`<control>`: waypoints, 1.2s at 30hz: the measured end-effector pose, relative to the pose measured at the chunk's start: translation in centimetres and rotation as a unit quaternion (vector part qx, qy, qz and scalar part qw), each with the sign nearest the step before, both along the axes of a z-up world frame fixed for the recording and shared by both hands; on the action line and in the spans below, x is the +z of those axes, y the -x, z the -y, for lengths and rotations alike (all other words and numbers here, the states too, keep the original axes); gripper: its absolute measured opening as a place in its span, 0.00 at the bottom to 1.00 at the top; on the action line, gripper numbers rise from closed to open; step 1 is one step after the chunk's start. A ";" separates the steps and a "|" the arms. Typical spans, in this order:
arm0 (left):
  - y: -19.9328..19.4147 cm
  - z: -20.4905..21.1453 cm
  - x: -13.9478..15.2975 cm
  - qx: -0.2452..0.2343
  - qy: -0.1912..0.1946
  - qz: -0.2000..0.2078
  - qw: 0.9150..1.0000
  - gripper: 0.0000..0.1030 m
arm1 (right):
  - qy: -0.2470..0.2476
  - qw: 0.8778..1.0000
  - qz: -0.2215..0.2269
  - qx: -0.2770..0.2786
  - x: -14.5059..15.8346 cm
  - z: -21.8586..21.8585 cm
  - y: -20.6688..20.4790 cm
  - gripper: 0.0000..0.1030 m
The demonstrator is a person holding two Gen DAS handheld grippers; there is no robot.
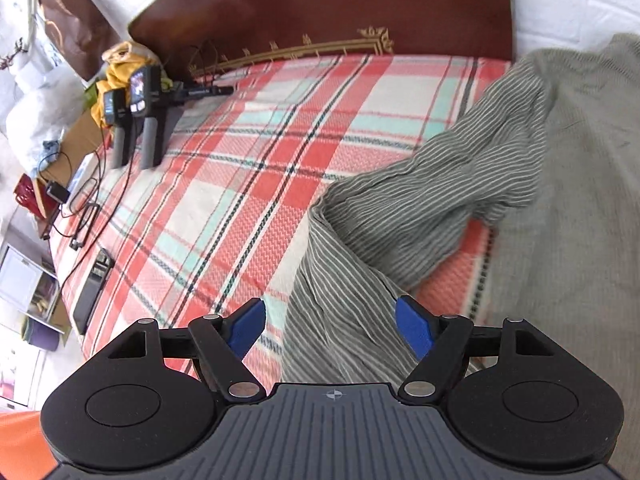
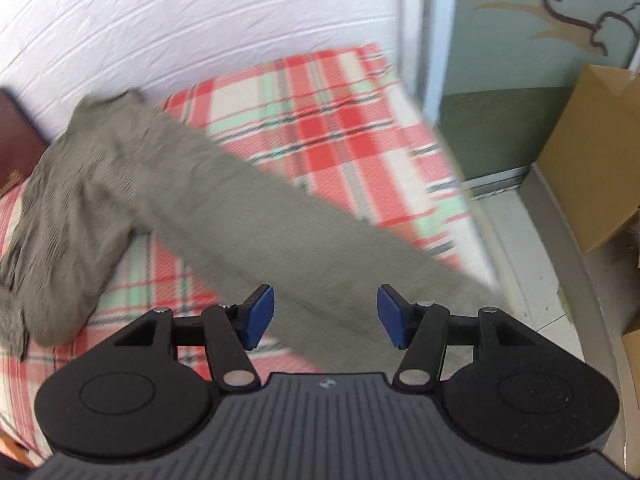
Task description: Fold clothes
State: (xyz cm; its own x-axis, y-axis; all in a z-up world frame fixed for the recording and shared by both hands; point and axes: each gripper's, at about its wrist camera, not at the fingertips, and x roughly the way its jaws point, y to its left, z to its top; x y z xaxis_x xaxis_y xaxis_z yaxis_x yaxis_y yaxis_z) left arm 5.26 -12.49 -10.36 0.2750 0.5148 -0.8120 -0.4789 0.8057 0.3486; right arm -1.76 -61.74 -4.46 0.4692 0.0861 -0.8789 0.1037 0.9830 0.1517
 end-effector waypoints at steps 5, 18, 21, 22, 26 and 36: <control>-1.3 -1.1 -1.6 0.000 0.026 -0.008 1.000 0.80 | 0.000 1.000 -0.014 0.000 -0.2 -3.1 0.9 0.60; 2.1 -3.0 -0.1 -0.016 0.112 0.020 0.993 0.00 | -0.012 1.000 -0.015 -0.005 -0.5 -5.9 2.0 0.60; 2.8 -4.5 1.7 -0.027 0.090 0.032 0.995 0.00 | -0.017 1.000 -0.015 0.000 -0.7 -6.7 2.0 0.60; 2.9 -5.2 2.2 -0.026 0.081 0.035 0.996 0.00 | -0.019 1.000 -0.015 0.002 -0.7 -7.0 2.0 0.60; 2.4 -8.6 3.2 -0.009 0.044 0.037 0.998 0.00 | -0.025 1.000 -0.014 0.011 -0.8 -8.3 1.9 0.60; -0.1 -15.7 -0.1 0.019 0.010 -0.004 1.000 0.00 | -0.027 0.999 -0.017 0.021 -0.4 -12.0 2.2 0.60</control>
State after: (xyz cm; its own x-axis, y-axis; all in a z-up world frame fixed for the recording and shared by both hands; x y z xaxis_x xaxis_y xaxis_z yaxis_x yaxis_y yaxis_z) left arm 5.39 3.22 -10.44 0.2492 0.5078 -0.8246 -0.5058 0.7944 0.3363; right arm -4.00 -49.76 -4.82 0.4351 0.1518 -0.8875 0.0691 0.9771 0.2010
